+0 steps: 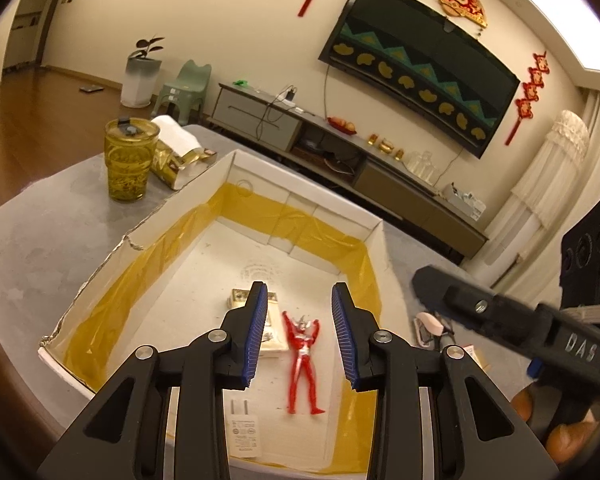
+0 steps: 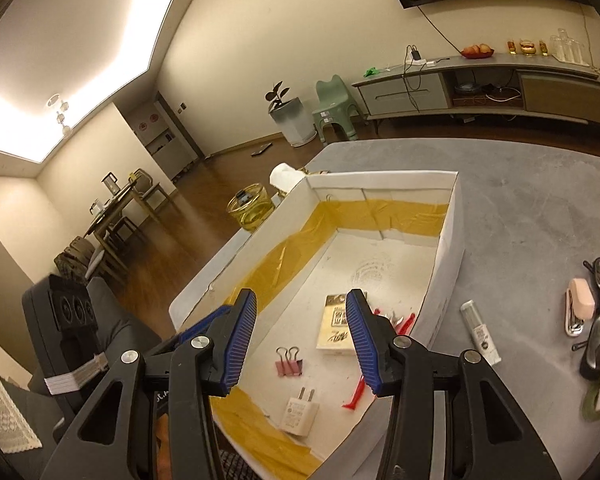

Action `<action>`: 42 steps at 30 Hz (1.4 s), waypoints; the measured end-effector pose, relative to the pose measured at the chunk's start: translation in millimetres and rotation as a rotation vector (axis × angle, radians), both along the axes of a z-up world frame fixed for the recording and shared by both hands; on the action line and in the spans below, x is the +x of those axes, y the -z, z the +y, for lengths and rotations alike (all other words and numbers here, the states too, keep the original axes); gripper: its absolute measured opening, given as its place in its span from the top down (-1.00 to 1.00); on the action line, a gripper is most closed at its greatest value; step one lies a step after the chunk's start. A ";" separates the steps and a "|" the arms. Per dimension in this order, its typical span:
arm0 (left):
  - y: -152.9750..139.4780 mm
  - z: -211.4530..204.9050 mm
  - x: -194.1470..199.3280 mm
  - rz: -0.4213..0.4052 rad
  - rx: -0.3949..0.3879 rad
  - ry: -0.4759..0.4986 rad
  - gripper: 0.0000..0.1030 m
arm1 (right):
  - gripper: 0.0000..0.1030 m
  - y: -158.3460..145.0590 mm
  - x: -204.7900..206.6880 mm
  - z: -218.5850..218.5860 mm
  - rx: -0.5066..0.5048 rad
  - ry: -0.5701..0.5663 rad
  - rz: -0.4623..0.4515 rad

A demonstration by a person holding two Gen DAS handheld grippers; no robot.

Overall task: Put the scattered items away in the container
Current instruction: 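Open both grippers to drop the charger and red figure into the box, then move both grippers back over the table toward the white stick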

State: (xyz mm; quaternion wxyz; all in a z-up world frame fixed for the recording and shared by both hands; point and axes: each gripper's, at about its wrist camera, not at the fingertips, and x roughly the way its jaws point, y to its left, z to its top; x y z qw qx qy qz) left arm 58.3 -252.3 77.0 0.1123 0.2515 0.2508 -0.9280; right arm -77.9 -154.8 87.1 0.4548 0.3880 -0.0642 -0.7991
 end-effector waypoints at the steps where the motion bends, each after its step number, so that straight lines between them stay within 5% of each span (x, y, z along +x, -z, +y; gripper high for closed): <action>1: -2.6 3.3 0.3 0.005 -0.006 0.006 0.31 | 0.05 -0.1 2.8 0.7 0.002 -0.003 0.000; 26: -37.6 80.0 7.7 0.055 -0.136 0.132 0.31 | 0.05 -4.4 35.5 108.5 0.038 0.073 0.038; 42: -16.6 152.3 -33.8 -0.037 -0.206 0.295 0.28 | 0.01 6.1 12.9 182.7 0.028 0.171 -0.004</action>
